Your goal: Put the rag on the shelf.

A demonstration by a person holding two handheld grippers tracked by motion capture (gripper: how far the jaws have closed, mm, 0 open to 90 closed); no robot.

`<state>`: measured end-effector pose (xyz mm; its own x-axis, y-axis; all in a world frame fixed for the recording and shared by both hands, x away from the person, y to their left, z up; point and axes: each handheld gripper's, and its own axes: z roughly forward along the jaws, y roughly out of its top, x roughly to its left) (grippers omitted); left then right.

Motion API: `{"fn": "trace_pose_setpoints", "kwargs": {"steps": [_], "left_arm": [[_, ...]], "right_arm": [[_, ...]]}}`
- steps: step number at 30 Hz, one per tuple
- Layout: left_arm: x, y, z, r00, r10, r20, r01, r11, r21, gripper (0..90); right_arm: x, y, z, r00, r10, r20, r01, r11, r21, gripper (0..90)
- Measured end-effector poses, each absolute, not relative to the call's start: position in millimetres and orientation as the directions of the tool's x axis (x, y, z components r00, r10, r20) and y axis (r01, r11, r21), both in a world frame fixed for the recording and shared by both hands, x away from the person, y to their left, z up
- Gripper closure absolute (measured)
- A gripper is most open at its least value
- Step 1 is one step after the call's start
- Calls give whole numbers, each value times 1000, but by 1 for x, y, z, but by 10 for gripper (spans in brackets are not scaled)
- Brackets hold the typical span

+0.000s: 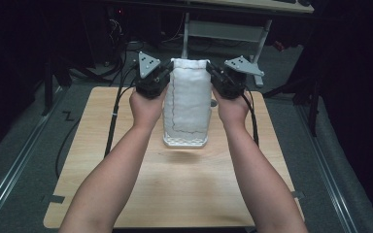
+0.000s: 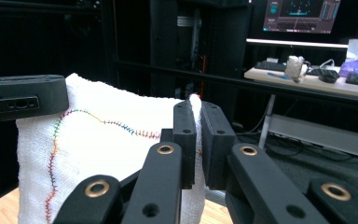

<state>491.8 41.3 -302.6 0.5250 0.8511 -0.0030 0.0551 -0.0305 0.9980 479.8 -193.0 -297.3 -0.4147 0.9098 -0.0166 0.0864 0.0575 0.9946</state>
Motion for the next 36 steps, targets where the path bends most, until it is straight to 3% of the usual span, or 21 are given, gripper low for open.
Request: {"fn": "trace_pose_setpoints", "kwargs": {"steps": [32,34,36], "left_arm": [[560,35,-358,509,858,-63,304,-111,946,837],[562,36,-360,499,863,-78,320,-100,942,817],[564,38,-361,488,866,-111,353,-79,932,712]], "right_arm": [[546,-187,-341,-385,919,-83,282,203,938,856],[548,-184,-344,-383,919,-92,289,213,933,849],[550,-182,-347,-381,919,-104,290,225,930,785]]}}
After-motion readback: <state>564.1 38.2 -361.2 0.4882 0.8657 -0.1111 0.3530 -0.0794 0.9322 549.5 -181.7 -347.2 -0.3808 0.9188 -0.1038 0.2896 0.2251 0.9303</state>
